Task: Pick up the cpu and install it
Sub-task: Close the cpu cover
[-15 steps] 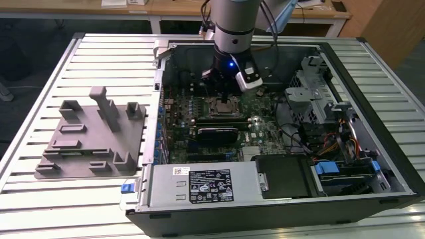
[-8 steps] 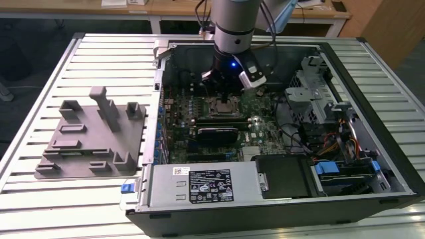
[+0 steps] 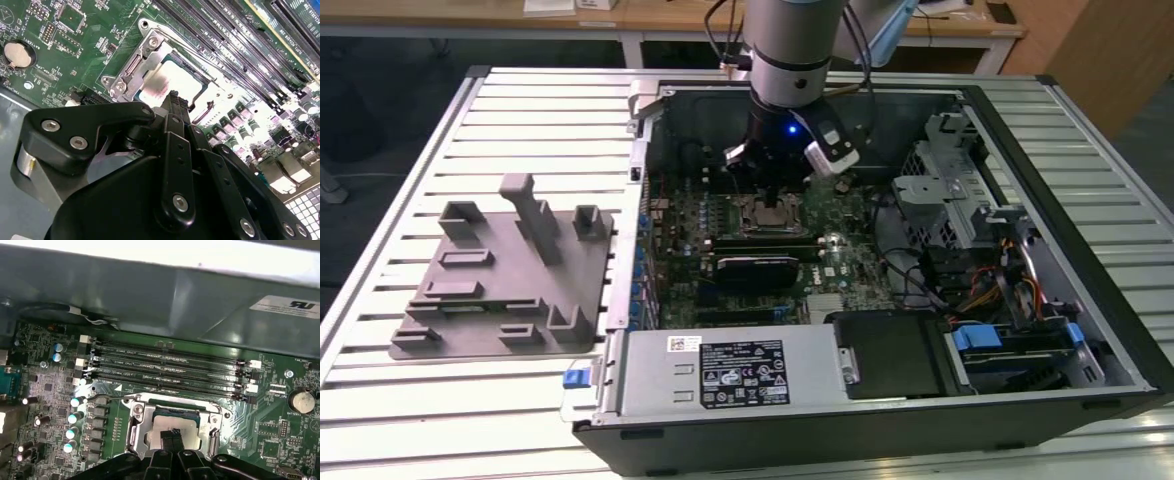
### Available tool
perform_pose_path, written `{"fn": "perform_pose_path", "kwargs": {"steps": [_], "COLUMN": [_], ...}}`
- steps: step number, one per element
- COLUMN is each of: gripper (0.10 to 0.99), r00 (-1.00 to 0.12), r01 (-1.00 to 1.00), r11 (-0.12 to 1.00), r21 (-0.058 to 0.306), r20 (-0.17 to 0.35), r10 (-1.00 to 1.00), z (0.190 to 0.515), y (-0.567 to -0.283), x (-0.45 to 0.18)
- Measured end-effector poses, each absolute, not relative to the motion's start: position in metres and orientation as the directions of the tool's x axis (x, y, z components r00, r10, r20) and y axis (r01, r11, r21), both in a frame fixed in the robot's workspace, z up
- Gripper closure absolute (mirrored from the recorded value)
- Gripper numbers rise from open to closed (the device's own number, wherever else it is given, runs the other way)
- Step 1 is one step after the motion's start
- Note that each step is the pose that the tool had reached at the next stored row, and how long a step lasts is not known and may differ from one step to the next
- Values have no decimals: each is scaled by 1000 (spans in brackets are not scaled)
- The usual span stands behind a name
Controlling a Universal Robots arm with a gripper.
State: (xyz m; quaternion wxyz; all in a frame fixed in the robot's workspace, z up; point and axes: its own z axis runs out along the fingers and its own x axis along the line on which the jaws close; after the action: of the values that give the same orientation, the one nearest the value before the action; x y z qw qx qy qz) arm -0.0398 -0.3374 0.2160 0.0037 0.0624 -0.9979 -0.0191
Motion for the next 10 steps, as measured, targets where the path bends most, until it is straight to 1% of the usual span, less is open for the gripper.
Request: {"fn": "perform_pose_path", "kwargs": {"steps": [10], "gripper": [980], "r00": [-1000], "r01": [-24], "r11": [999], "r21": [30], "r20": [4], "r10": [-24], "z": [215], "y": [-337], "x": [-40]}}
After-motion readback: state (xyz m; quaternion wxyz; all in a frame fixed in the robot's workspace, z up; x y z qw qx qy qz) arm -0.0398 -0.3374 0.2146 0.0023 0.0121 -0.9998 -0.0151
